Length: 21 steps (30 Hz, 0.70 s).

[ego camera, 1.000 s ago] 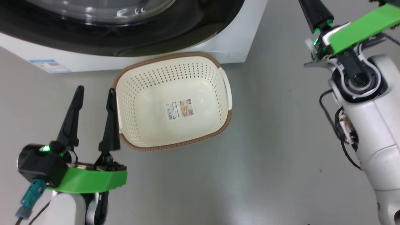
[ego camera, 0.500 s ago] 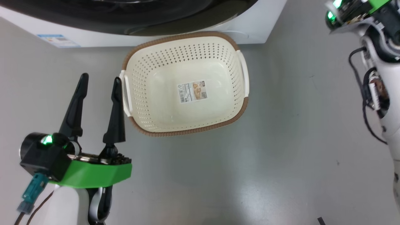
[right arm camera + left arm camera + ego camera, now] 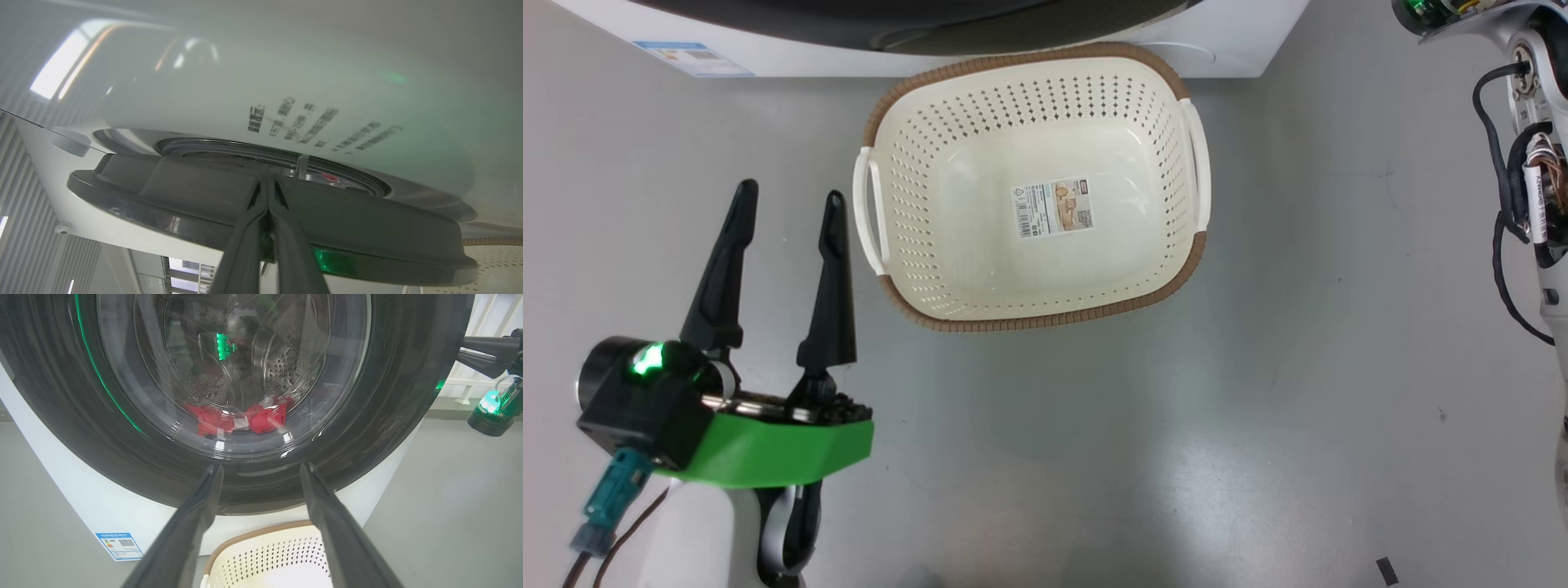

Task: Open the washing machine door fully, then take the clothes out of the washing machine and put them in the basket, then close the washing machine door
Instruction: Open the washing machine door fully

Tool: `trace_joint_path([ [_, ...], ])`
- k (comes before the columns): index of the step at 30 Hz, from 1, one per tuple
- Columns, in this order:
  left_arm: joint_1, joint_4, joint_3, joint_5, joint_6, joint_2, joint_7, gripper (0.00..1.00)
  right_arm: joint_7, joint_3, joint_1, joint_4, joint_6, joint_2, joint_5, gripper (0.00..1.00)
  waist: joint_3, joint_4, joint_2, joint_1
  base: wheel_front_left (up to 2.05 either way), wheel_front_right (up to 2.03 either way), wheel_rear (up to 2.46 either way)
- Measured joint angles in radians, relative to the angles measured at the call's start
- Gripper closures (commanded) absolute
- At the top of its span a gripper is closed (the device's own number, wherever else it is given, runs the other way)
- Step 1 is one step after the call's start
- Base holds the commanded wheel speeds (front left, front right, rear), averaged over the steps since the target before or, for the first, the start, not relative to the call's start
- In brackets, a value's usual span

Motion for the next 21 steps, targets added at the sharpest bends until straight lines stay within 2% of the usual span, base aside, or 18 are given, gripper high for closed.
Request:
trace_joint_path([
  [13, -0.002, 0.006, -0.01, 0.002, 0.001, -0.004, 0.0, 0.0, 0.089, -0.004, -0.016, 0.033, -0.001, -0.019, -0.036, 1.0, -0.008, 0.018, 0.0, 0.0, 0.0, 0.0, 0.0],
  [21, -0.002, 0.006, -0.017, 0.009, 0.001, -0.005, 0.0, 0.0, 0.104, -0.017, -0.021, 0.028, -0.001, -0.021, -0.06, 1.0, -0.004, 0.027, 0.0, 0.0, 0.0, 0.0, 0.0],
])
